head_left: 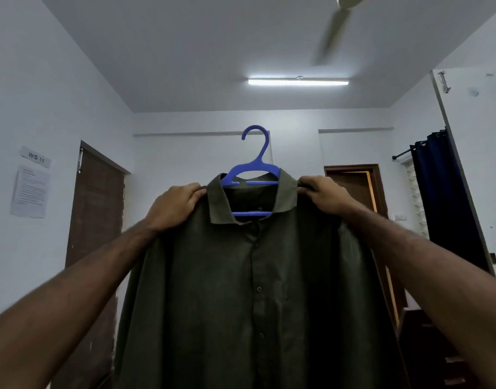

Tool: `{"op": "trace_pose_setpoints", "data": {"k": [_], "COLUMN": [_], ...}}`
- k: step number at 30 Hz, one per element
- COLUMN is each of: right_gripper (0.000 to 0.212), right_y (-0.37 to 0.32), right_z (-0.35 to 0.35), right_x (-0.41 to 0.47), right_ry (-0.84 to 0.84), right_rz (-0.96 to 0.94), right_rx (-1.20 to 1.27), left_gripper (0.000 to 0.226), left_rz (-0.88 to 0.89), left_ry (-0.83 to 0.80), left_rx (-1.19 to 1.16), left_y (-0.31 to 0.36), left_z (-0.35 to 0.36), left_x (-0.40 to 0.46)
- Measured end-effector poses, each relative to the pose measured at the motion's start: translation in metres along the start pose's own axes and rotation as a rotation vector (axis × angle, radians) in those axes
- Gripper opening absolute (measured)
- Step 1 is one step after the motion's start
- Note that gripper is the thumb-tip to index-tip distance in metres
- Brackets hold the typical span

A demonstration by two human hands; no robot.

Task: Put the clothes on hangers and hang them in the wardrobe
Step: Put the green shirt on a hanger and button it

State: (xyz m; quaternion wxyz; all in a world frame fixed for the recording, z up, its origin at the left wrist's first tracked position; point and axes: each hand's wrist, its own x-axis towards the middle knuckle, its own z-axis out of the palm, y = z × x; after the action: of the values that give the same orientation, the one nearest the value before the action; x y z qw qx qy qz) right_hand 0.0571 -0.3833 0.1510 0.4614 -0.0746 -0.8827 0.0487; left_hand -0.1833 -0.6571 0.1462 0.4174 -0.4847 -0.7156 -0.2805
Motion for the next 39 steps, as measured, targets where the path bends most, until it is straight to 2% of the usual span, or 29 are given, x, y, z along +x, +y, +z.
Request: {"op": "trace_pose_setpoints", "data": {"k": [3,9,11,14,16,19,22,24,27,30,32,36,39], "right_gripper": [0.021,0.016,0.011,0.006,0.015,0.022,0.03,0.035,0.023,0.025,0.028,0.028,0.016], "right_y": [-0.003,-0.018,-0.021,-0.025,-0.029,-0.035,-0.038,-0.042,-0.043,-0.03,-0.017,0.013,0.054], "right_z": [-0.013,-0.036,-0.042,-0.056,-0.069,-0.089,-0.099,-0.095,-0.075,-0.049,-0.036,-0.014,0.007], "right_x": [0.004,0.007,0.01,0.011,0.012,0.016,0.02,0.018,0.012,0.012,0.014,0.007,-0.01], "right_ry": [0.025,0.125,0.202,0.28,0.219,0.022,-0.198,-0.284,-0.186,-0.005,0.081,0.151,0.153], "right_rz": [-0.073,-0.139,-0.151,-0.193,-0.22,-0.23,-0.125,-0.091,-0.124,-0.138,-0.114,-0.1,-0.039], "right_rx": [0.054,0.125,0.125,0.18,0.301,0.403,0.519,0.595,0.511,0.377,0.304,0.248,0.154], "left_gripper": [0.023,0.016,0.007,0.018,0.017,0.013,0.022,0.026,0.025,0.016,0.021,0.041,0.036], "left_rz": [0.089,0.154,0.213,0.36,0.4,0.414,0.377,0.351,0.354,0.388,0.364,0.233,0.131], "left_ry": [0.033,0.408,0.398,0.328,0.373,0.419,0.338,0.277,0.214,0.202,0.212,0.188,0.22], "left_rx": [-0.079,0.032,0.103,0.294,0.325,0.348,0.454,0.512,0.56,0.512,0.404,0.191,0.073], "left_y": [0.003,0.025,0.027,0.021,0.023,0.028,0.03,0.029,0.031,0.033,0.033,0.034,0.04], "left_z": [-0.019,-0.038,-0.044,-0.055,-0.067,-0.08,-0.078,-0.074,-0.067,-0.059,-0.048,-0.002,0.052], "left_x": [0.001,0.001,0.002,0.003,0.0,0.001,0.008,0.012,0.012,0.01,0.009,0.006,0.007]}}
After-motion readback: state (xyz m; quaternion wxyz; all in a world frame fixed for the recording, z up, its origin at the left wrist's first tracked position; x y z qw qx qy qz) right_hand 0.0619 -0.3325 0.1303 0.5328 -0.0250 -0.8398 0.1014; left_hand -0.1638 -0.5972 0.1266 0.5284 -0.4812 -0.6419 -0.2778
